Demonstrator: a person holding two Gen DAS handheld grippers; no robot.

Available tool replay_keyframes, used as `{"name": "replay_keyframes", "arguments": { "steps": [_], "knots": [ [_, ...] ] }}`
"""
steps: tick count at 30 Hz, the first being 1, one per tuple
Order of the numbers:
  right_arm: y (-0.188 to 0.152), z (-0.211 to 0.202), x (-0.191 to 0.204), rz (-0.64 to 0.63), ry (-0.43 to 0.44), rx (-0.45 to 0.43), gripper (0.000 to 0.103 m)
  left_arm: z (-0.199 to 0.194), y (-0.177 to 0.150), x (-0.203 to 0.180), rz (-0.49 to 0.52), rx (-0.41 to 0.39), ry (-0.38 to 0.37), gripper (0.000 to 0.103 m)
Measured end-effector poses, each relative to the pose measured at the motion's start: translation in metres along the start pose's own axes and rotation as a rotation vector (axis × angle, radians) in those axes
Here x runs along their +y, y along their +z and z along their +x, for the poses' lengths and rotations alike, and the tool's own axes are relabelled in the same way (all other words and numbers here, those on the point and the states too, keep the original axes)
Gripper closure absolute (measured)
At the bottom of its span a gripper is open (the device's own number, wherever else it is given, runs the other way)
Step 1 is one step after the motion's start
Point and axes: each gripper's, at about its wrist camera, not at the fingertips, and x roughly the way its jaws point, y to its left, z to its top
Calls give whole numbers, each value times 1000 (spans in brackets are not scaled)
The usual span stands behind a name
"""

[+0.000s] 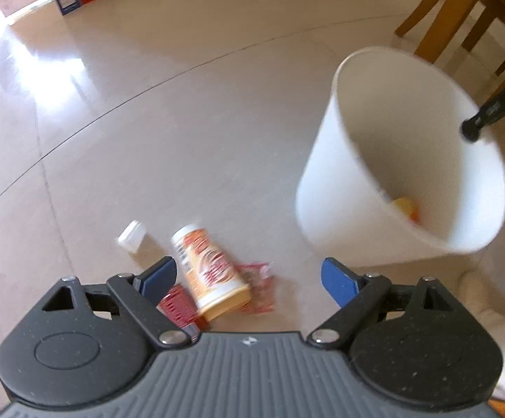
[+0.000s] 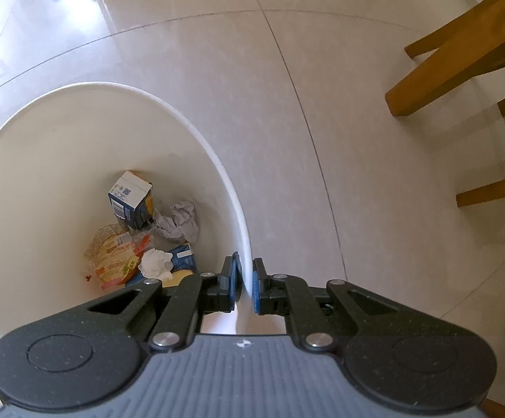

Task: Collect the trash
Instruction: 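Move the left tool back toward the red can and drink cup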

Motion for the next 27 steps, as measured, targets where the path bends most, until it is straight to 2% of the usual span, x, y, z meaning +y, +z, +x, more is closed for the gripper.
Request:
{"name": "replay_keyframes", "arguments": {
  "steps": [5, 10, 12, 15, 18, 20, 23, 27],
  "knots": [
    [2, 1, 0, -13, -1, 7, 92, 27, -36, 14, 50, -29, 40, 8],
    [1, 2, 3, -26, -6, 9, 92, 71, -63, 34, 86, 30, 41, 8],
    [0, 2, 5, -42, -15, 4, 91, 87, -67, 47, 37, 57, 28, 8],
    [-2, 2, 9, -56, -30, -4, 91, 102, -72, 75, -109, 51, 28, 8],
    [-4, 2, 12, -54, -45, -12, 91, 115, -69, 106, -256, 18, 76, 8],
    [-5, 2, 12, -52, -54, -17, 91, 125, -67, 124, -329, 13, 140, 8],
    [-6, 2, 14, -52, -65, -22, 91, 150, -67, 147, -406, 54, 206, 8],
    [-6, 2, 17, -63, -71, -23, 91, 181, -69, 161, -475, 127, 235, 8]
  ]
}}
